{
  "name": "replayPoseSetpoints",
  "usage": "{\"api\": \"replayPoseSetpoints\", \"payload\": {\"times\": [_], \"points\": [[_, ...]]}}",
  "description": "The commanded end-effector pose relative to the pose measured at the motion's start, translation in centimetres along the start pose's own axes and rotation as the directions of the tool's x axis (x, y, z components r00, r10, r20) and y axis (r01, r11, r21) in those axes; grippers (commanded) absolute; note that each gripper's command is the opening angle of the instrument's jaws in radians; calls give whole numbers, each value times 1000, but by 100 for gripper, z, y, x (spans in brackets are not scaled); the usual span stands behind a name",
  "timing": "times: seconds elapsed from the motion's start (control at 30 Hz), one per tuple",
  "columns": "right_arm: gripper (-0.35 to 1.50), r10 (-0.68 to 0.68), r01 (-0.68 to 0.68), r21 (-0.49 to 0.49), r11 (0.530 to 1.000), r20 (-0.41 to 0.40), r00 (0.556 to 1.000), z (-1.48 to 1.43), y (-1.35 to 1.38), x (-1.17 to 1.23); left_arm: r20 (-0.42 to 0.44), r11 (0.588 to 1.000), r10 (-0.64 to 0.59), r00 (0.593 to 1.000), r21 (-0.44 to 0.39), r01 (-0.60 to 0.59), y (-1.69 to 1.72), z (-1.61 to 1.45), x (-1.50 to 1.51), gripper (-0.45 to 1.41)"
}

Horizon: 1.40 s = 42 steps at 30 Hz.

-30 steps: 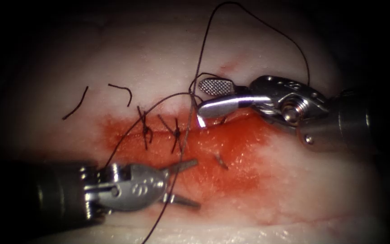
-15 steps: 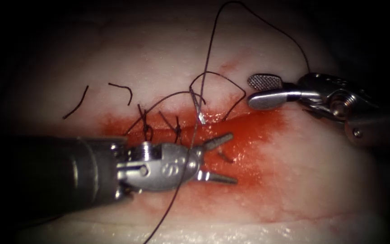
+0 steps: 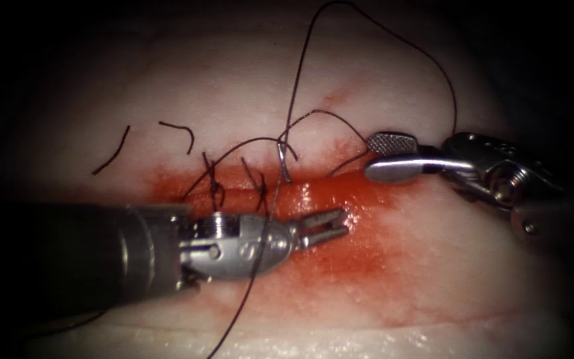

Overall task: Wound Closure
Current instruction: Pull the rest of the needle through skin with left hand

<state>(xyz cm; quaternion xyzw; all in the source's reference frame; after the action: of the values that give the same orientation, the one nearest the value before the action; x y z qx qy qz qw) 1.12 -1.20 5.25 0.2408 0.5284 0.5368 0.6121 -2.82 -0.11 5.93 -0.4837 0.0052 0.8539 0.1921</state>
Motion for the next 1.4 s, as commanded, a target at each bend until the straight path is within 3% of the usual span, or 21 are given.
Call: {"api": "replayPoseSetpoints", "payload": {"times": [0.03, 0.17, 0.23, 0.3, 0.43, 0.57, 0.67, 0.8, 0.87, 1.0, 1.07, 1.3, 1.4], "points": [[34, -1, 1, 6, 1000, 3, 1000, 4, -4, -10, -12, 998, -63, 998, -21, 63, 0, 4, -1, -45], [24, -10, 9, 45, 999, 21, 1000, -2, -14, -22, -62, 951, -280, 958, -154, 268, -7, -5, 8, -45], [39, -35, 34, 56, 998, 20, 999, -5, -21, -30, -74, 911, -374, 924, -215, 351, -11, -8, 15, -45], [31, -72, 69, 78, 995, 29, 997, -7, -29, -37, -83, 865, -450, 889, -287, 411, -15, -12, 22, -45], [42, -155, 152, 103, 983, 29, 987, -9, -41, -48, -67, 770, -578, 813, -375, 516, -25, -18, 34, -45], [88, -253, 250, 107, 962, 18, 967, -6, -51, -55, -20, 664, -677, 736, -448, 599, -34, -20, 40, -45], [101, -344, 341, 106, 934, 6, 939, -2, -58, -61, 10, 596, -729, 685, -483, 641, -42, -21, 42, -45], [103, -464, 463, 96, 881, -11, 886, 8, -65, -68, 51, 529, -774, 631, -495, 689, -51, -22, 43, -45], [90, -507, 506, 90, 858, -11, 862, 13, -66, -71, 61, 474, -816, 575, -498, 726, -55, -24, 46, -45], [78, -578, 577, 43, 816, 36, 815, 21, -65, -73, 101, 302, -894, 436, -581, 755, -59, -31, 54, -45], [73, -594, 593, 33, 804, 45, 803, 23, -62, -73, 109, 272, -902, 418, -608, 746, -62, -36, 60, -45], [64, -616, 617, 9, 787, 69, 785, 27, -54, -82, 135, 226, -908, 396, -639, 735, -72, -52, 84, -45], [64, -621, 623, -1, 782, 81, 780, 28, -51, -88, 119, 243, -903, 412, -650, 720, -77, -62, 97, -45]]}}
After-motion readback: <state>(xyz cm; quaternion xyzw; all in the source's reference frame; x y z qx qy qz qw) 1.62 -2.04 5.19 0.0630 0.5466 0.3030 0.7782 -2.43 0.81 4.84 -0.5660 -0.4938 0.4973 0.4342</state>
